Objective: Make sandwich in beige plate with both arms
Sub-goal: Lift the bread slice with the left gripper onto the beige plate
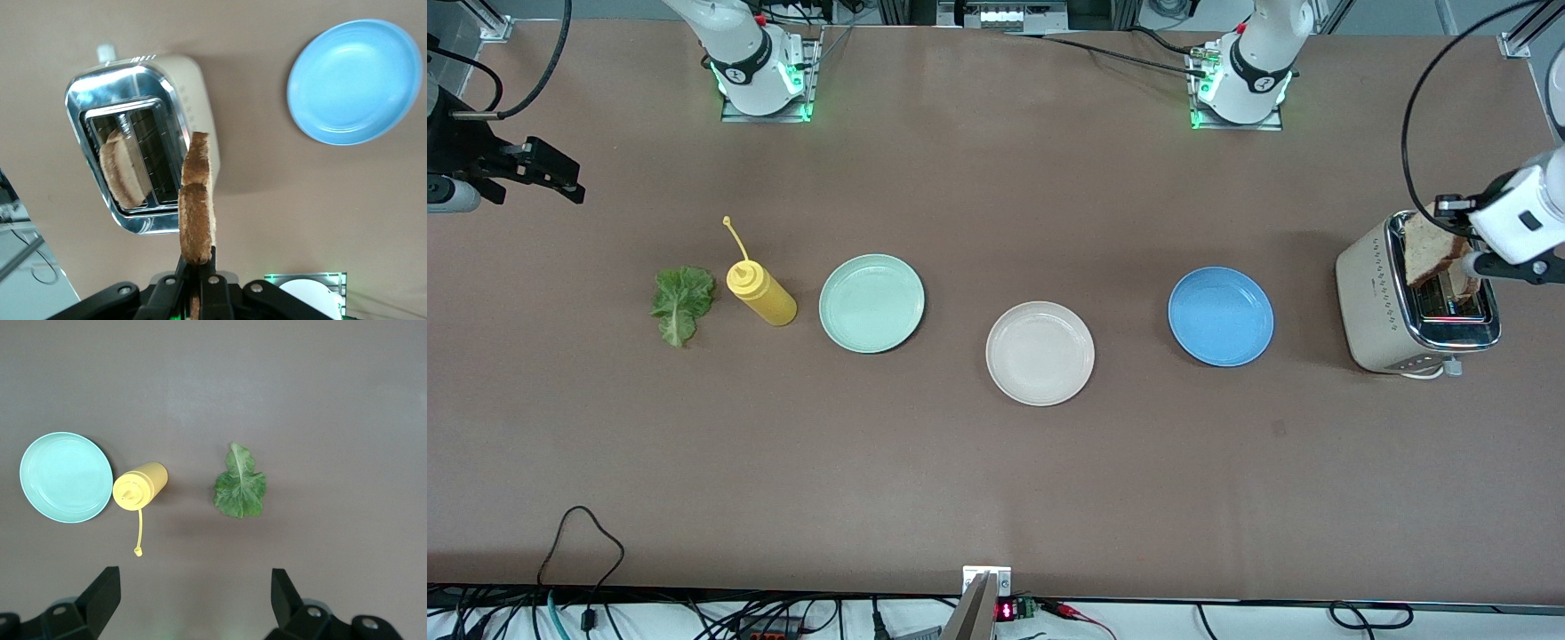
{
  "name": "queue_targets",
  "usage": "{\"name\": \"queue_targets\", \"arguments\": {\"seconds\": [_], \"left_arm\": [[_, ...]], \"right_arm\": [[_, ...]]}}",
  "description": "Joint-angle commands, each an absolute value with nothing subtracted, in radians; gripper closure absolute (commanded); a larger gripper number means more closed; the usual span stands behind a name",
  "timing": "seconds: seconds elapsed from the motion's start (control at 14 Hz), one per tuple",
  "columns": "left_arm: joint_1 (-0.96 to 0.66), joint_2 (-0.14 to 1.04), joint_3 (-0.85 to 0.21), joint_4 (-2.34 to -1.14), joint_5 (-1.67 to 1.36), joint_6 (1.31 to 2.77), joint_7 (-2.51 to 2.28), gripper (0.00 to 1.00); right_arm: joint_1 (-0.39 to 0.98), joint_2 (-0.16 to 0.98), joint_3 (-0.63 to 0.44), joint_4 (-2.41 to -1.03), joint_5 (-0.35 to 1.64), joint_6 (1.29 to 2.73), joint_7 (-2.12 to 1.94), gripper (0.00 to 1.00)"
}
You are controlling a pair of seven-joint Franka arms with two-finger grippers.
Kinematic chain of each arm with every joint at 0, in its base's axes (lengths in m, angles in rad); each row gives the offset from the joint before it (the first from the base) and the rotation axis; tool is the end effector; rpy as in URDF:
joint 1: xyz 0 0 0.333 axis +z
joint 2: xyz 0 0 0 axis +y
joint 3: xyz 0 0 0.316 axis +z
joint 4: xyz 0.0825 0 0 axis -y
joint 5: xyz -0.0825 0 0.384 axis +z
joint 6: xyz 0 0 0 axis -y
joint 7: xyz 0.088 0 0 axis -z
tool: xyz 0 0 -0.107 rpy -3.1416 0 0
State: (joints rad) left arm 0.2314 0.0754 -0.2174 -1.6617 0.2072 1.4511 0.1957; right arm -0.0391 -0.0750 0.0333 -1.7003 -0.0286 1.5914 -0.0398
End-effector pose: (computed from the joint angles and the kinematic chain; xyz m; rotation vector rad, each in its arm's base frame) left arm 0.5523 0.0354 0.5352 -2.9343 0.2768 0.4489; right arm 0.5308 -0.0055 0.6059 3.1104 0.0543 -0.0539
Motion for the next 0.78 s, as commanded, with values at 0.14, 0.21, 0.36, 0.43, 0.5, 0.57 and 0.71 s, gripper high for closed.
{"name": "queue_targets", "arguments": {"seconds": [0.14, 0.21, 0.36, 0.43, 0.5, 0.57, 0.71], "left_arm": [[0.229, 0.109, -0.31, -1.643, -0.045, 1.433, 0.166, 0.99], [0.227, 0.147, -0.317, -1.644, -0.134, 1.44, 0.123, 0.99], [0.224, 0.219, -0.328, -1.646, -0.301, 1.504, 0.101, 0.99], [0.224, 0.26, -0.33, -1.651, -0.384, 1.546, 0.101, 0.99], [0.221, 0.308, -0.33, -1.651, -0.493, 1.587, 0.104, 0.99], [0.206, 0.363, -0.33, -1.651, -0.584, 1.63, 0.115, 0.99], [0.164, 0.428, -0.33, -1.657, -0.714, 1.728, 0.12, 0.99]], "right_arm": [[-0.041, -0.077, 0.035, -1.72, -0.02, 1.597, -0.051, 0.0], [-0.04, -0.077, 0.035, -1.723, -0.02, 1.601, -0.051, 0.0], [-0.04, -0.077, 0.035, -1.726, -0.02, 1.605, -0.051, 0.0], [-0.04, -0.077, 0.035, -1.726, -0.02, 1.605, -0.051, 0.0], [-0.04, -0.078, 0.037, -1.726, -0.017, 1.612, -0.051, 0.0], [-0.041, -0.081, 0.037, -1.726, -0.006, 1.624, -0.051, 0.0], [-0.04, -0.083, 0.037, -1.724, 0.028, 1.637, -0.052, 0.0]]}}
